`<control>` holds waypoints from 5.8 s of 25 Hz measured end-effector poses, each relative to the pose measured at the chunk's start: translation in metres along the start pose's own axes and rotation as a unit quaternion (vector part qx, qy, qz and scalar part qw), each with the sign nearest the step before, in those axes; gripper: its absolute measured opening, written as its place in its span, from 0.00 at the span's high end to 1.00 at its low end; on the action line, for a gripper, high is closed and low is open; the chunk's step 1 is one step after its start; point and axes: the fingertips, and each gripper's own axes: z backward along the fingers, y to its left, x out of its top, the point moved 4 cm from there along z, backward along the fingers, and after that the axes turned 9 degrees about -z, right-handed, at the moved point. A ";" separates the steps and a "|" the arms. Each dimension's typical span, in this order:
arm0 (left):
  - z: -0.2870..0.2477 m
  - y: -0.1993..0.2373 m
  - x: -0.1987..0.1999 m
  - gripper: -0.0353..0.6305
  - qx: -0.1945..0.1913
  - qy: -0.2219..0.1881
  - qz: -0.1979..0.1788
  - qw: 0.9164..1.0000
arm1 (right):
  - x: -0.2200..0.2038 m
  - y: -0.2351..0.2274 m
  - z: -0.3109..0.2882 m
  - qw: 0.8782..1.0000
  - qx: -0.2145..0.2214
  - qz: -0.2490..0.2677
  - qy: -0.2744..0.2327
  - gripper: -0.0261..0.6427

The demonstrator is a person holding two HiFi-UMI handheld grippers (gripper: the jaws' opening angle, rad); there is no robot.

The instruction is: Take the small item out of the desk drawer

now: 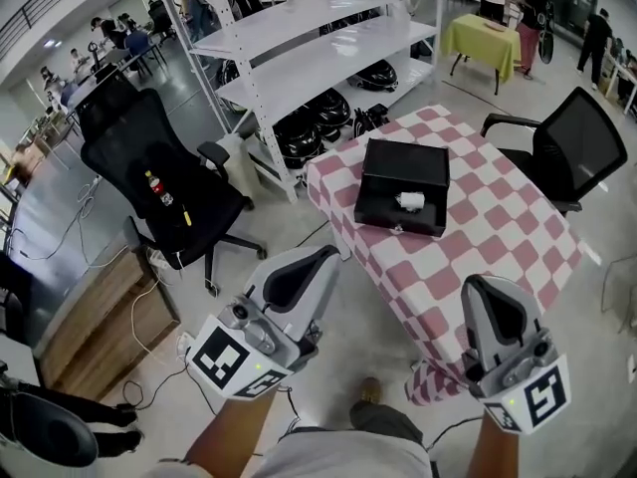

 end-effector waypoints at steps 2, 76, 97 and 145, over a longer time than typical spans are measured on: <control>-0.015 0.006 -0.006 0.92 0.006 0.002 -0.003 1.000 | -0.002 -0.019 -0.006 1.000 0.005 -0.002 0.000 0.94; -0.175 0.202 -0.197 0.92 0.005 0.073 0.035 0.997 | -0.273 -0.220 -0.212 0.868 0.110 0.115 0.470 0.78; -0.153 0.205 -0.219 0.93 0.023 0.098 0.053 0.993 | -0.358 -0.236 -0.204 0.759 0.125 0.183 0.612 0.69; -0.189 0.136 -0.139 0.93 -0.074 0.066 0.014 0.995 | -0.091 -0.177 -0.209 0.987 0.098 -0.081 0.098 0.70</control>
